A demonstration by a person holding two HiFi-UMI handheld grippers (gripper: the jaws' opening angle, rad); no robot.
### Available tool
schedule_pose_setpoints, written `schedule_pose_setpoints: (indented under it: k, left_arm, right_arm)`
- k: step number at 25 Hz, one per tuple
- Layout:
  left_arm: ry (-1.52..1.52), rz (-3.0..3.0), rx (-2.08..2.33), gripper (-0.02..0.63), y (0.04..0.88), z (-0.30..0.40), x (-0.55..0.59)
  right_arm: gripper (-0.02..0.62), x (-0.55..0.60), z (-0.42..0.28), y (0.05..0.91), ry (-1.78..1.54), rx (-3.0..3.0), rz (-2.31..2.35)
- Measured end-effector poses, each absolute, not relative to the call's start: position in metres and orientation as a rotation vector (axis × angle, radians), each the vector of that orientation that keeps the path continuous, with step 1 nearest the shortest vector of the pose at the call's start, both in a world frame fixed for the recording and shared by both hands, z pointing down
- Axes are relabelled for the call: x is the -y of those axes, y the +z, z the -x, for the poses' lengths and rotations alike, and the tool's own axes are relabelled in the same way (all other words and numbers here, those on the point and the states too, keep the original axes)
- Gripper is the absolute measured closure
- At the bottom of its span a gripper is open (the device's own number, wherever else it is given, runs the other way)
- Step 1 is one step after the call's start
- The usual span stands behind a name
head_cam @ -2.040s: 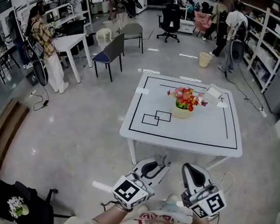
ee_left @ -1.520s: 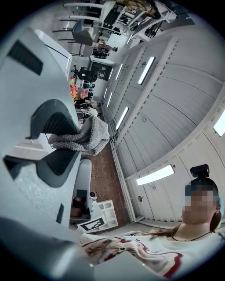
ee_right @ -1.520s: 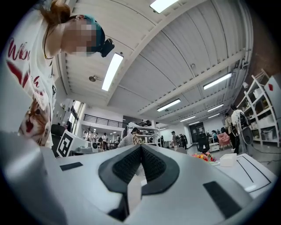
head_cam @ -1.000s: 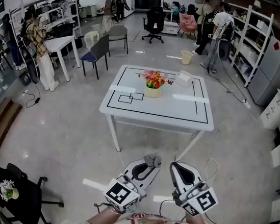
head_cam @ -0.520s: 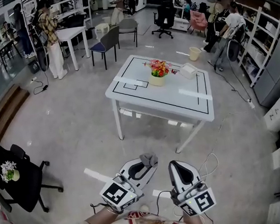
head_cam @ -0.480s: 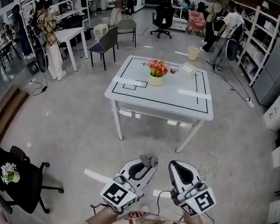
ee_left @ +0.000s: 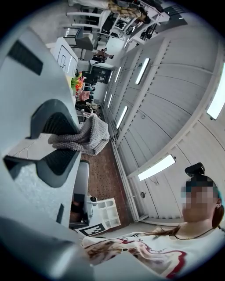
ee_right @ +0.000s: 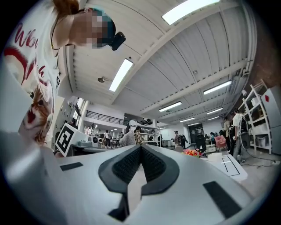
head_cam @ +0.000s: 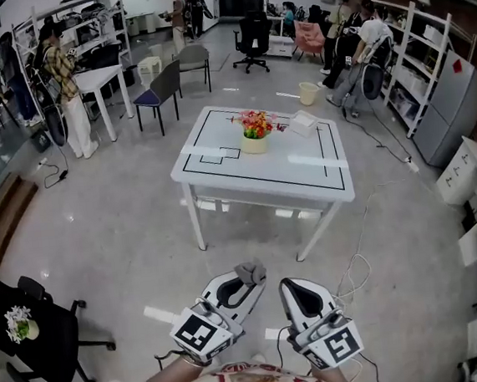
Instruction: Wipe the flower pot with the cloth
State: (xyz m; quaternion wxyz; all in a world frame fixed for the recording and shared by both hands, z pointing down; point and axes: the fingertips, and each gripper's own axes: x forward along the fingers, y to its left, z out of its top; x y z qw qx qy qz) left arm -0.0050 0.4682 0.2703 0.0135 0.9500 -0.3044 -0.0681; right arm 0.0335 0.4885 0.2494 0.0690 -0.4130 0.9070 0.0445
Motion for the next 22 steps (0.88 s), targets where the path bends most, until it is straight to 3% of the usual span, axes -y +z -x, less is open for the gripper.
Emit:
schedule_pose_setpoints:
  k: [22]
  left_arm:
    - [-0.217,-2.966,0.895,0.554,0.269,0.017,-0.466]
  right_arm:
    - [0.597,-0.485,-0.022,0.243,0.158,-2.722,1.274]
